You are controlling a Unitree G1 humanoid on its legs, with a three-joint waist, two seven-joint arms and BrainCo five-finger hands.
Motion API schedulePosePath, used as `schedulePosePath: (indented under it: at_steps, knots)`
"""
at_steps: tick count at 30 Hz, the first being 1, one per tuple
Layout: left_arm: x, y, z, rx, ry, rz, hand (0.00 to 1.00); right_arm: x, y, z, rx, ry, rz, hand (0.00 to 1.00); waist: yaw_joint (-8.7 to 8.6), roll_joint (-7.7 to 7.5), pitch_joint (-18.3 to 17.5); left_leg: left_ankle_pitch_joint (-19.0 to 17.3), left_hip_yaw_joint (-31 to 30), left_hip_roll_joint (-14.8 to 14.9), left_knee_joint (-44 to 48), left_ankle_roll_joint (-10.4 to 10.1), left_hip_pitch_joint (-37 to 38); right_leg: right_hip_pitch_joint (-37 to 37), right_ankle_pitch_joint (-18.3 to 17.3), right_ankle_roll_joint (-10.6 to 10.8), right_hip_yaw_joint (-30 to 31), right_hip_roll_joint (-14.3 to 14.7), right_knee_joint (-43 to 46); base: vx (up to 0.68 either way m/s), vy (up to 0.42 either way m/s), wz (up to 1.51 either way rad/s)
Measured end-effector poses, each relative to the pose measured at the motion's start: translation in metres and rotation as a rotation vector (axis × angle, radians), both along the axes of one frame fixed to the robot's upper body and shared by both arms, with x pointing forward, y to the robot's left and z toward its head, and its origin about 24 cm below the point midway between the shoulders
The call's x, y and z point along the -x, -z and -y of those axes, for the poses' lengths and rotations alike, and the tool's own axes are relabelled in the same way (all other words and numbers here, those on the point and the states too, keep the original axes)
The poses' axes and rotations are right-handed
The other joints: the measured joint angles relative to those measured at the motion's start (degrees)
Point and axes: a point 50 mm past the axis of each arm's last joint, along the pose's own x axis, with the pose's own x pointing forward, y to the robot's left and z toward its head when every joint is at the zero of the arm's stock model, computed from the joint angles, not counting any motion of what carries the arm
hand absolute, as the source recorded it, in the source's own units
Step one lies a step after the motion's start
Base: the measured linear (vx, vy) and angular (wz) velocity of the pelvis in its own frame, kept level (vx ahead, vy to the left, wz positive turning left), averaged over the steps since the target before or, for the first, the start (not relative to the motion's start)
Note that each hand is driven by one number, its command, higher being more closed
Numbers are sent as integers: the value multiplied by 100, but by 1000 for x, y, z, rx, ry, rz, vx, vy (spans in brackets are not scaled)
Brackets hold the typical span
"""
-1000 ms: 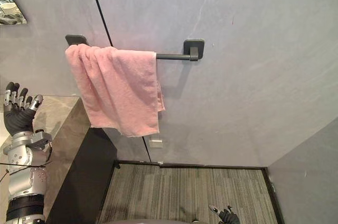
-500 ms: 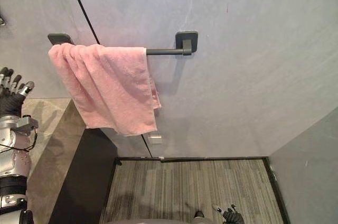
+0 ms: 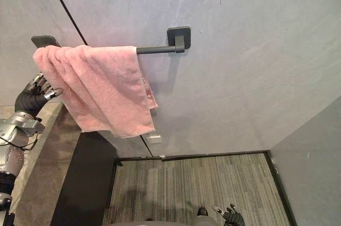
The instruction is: Organize washtable
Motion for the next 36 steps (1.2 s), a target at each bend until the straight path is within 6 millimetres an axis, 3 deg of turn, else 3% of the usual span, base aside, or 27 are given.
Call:
schedulePosePath:
  at_steps: [13, 14, 22, 25, 27, 29, 30, 31, 32, 33, 35, 36]
  knots:
    - [-2, 13, -7, -138, -100, -95, 0, -9, -3, 6, 23, -24, 16, 0, -2, 31, 195, 22, 5, -10, 8, 10, -232, -209, 135, 7, 53, 10, -125, -27, -5, -2]
    - [-2, 13, -8, -148, -107, -99, 100, -10, -3, 7, 25, -23, 16, 0, -3, 30, 197, 22, 6, -10, -1, 10, -232, -209, 135, 7, 53, 12, -135, 41, -7, -2]
    - [-7, 10, -16, -259, -245, -107, 100, -29, -9, 8, 47, 7, 67, 0, -8, -31, 346, 21, 5, -22, -5, 11, -228, -204, 137, 4, 68, 8, -157, 0, 0, 0]
    - [-10, 6, -15, -283, -247, -98, 100, -50, -21, 11, 57, 11, 167, 0, 1, -50, 414, 21, 3, -23, 8, 12, -268, -238, 155, -3, 75, 4, -156, -25, -6, -1]
    - [-12, 4, -14, -284, -245, -91, 100, -87, -49, 12, 97, -40, 350, 0, -15, -55, 424, 22, 25, -31, 32, 12, -345, -303, 218, -4, 126, -1, -197, -49, -8, -9]
    - [-13, 4, -13, -280, -243, -87, 100, -107, -68, 10, 114, -74, 461, 0, -14, -66, 428, 21, 27, -30, 66, 13, -373, -335, 229, 1, 170, -3, -198, -32, -4, -11]
    - [-14, 2, -12, -279, -241, -79, 100, -136, -98, 6, 122, -104, 624, 0, -18, -76, 441, 21, 30, -28, 86, 13, -442, -413, 267, -6, 201, 0, -203, -41, -12, -11]
    - [-15, 1, -11, -277, -241, -72, 100, -148, -113, 5, 129, -124, 695, 0, -11, -82, 470, 21, 38, -26, 98, 14, -455, -427, 285, -4, 218, 3, -208, -55, -16, -14]
    - [-18, -3, -9, -271, -246, -55, 100, -169, -145, 1, 127, -154, 844, 0, -1, -113, 532, 21, 62, -20, 136, 14, -458, -429, 311, -5, 256, 7, -219, -47, -14, -12]
    - [-20, -5, -8, -267, -247, -45, 100, -177, -162, -2, 124, -173, 920, 0, 3, -130, 547, 21, 61, -13, 154, 14, -465, -429, 331, -12, 277, 13, -235, -50, -20, -14]
    - [-22, -9, -5, -269, -238, -26, 100, -202, -232, -16, 110, -265, 1220, 0, 4, -170, 562, 20, 57, 5, 178, 13, -519, -429, 431, -38, 308, 34, -354, -36, -23, -8]
    - [-23, -10, -4, -270, -234, -24, 100, -206, -247, -20, 106, -293, 1281, 0, 3, -176, 564, 20, 58, 10, 180, 13, -526, -429, 448, -40, 314, 40, -375, 0, 0, 0]
